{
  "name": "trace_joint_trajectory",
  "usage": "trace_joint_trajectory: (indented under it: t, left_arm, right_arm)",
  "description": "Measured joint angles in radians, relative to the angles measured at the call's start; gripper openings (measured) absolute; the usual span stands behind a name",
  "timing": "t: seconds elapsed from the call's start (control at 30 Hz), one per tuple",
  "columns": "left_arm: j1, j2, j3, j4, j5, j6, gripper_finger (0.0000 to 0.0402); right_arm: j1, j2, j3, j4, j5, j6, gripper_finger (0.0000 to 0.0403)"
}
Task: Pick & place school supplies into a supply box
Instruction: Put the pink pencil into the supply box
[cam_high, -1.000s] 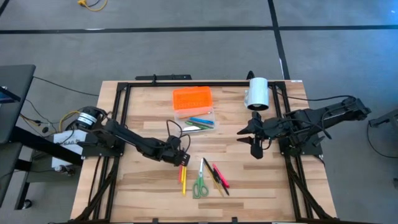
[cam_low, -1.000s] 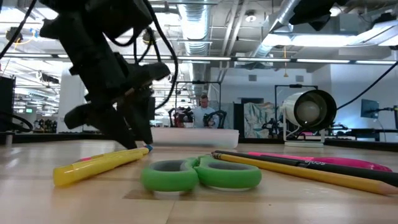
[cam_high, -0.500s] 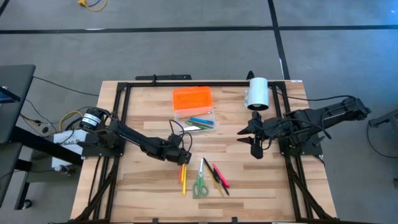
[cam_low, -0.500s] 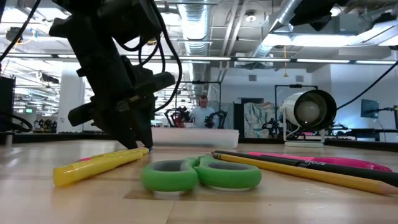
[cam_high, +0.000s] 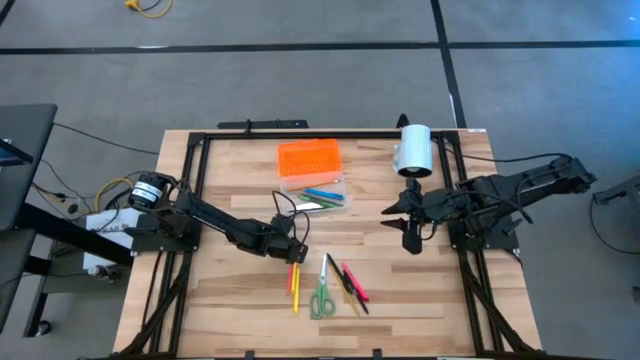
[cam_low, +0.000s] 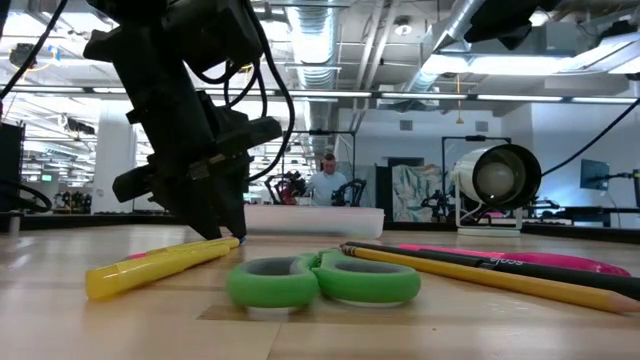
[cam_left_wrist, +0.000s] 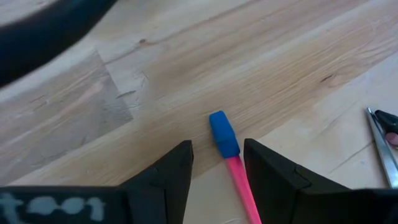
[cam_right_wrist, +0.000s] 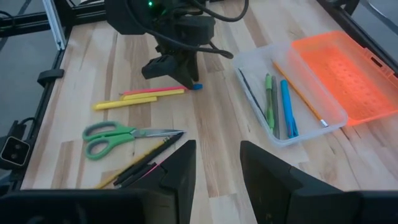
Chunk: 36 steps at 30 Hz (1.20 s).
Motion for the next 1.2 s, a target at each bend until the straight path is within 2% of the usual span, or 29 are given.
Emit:
trace_joint_trajectory:
  t: [0.23, 0.43, 0.53, 0.67, 0.8, 1.03, 1.2]
  left_arm:
    - [-0.011, 0.0, 0.002, -0.06, 0.01, -0.01, 0.0144]
    - [-0.018, 0.0, 0.004, -0.043, 0.007, -0.031, 0.0144]
    - [-0.018, 0.011, 0.037, -0.116, 0.019, -0.001, 0.0142]
    - [-0.021, 0.017, 0.073, -0.233, 0.052, 0.079, 0.0128]
    - [-0.028, 0.018, 0.076, -0.226, 0.055, 0.15, 0.011]
    - [-0.027, 0.017, 0.077, -0.196, 0.113, 0.381, 0.0087]
    - [-0.027, 0.014, 0.076, -0.197, 0.154, 0.49, 0.0071]
  right_arm:
    - [0.001, 0.0, 0.0, 0.0, 0.0, 0.001, 0.0118]
    - [0.001, 0.0, 0.0, 0.0, 0.0, 0.001, 0.0118]
    - [0.001, 0.0, 0.0, 0.0, 0.0, 0.001, 0.0118]
    - [0.001, 0.0, 0.0, 0.0, 0.0, 0.001, 0.0118]
    - [0.001, 0.0, 0.0, -0.007, 0.0, 0.001, 0.0118]
    - [0.001, 0.0, 0.0, -0.013, 0.0, 0.001, 0.0118]
    - [0.001, 0.0, 0.0, -0.015, 0.0, 0.001, 0.0118]
